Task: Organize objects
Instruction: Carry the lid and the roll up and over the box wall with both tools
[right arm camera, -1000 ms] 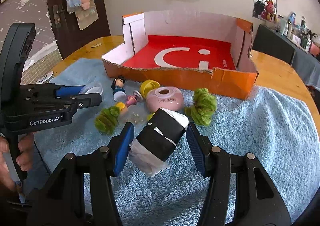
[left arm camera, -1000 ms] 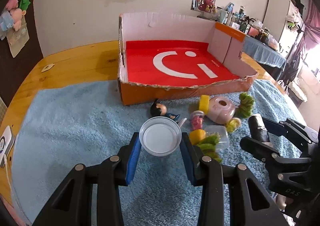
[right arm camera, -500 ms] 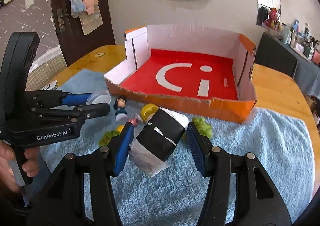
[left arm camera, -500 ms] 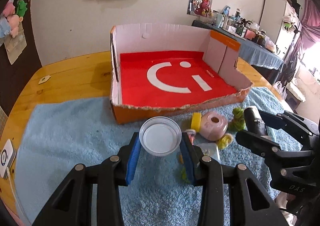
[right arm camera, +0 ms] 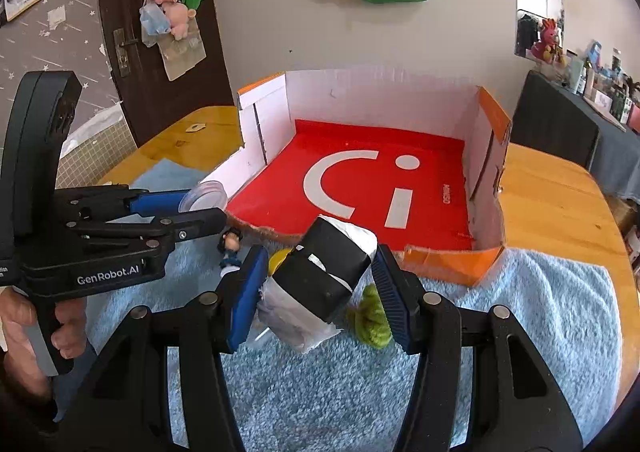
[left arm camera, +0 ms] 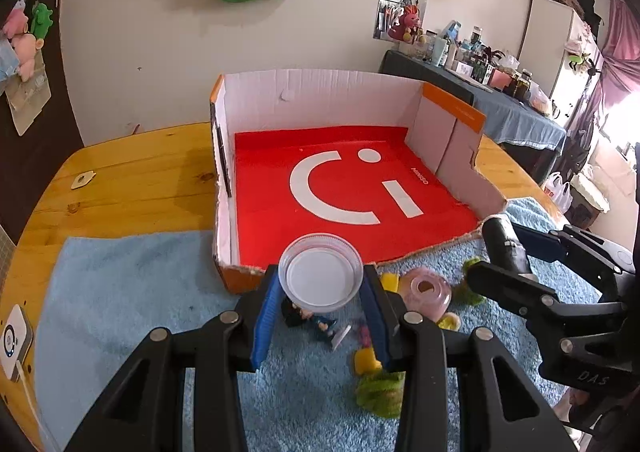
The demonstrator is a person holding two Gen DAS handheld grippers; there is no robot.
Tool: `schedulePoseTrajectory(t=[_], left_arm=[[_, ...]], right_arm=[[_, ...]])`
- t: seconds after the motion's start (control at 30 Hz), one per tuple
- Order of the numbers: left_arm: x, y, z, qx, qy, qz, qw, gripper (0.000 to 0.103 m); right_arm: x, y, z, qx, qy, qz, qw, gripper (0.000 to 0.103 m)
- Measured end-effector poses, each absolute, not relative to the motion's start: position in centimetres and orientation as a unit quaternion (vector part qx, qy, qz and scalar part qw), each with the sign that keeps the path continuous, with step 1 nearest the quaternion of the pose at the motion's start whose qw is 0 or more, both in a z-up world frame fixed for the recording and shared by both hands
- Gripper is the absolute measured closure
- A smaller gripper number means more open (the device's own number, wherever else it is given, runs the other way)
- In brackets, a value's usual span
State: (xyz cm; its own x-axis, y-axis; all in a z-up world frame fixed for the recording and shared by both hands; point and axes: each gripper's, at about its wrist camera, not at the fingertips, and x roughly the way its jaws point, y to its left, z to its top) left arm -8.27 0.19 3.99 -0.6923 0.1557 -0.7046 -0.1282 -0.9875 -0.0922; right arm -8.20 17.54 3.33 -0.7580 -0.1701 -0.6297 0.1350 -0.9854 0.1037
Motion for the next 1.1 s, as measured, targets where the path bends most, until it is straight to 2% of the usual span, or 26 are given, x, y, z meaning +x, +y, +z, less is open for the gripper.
schedulePoseTrajectory(t=[0.63, 1.1], left_arm=[[-13.1, 0.9, 5.4, -0.382, -0.017, 0.920, 0.080, 0.061], [-18.8, 0.7, 4.0, -0.414, -0.028, 0.907, 0.072, 0.061]], right_arm=[[-13.4, 19.3, 4.5, 0.348, -0.046, -0.931, 0.097, 0.050], [-18.8, 20.7, 4.2, 0.378, -0.036, -0.921, 0.084, 0.050]])
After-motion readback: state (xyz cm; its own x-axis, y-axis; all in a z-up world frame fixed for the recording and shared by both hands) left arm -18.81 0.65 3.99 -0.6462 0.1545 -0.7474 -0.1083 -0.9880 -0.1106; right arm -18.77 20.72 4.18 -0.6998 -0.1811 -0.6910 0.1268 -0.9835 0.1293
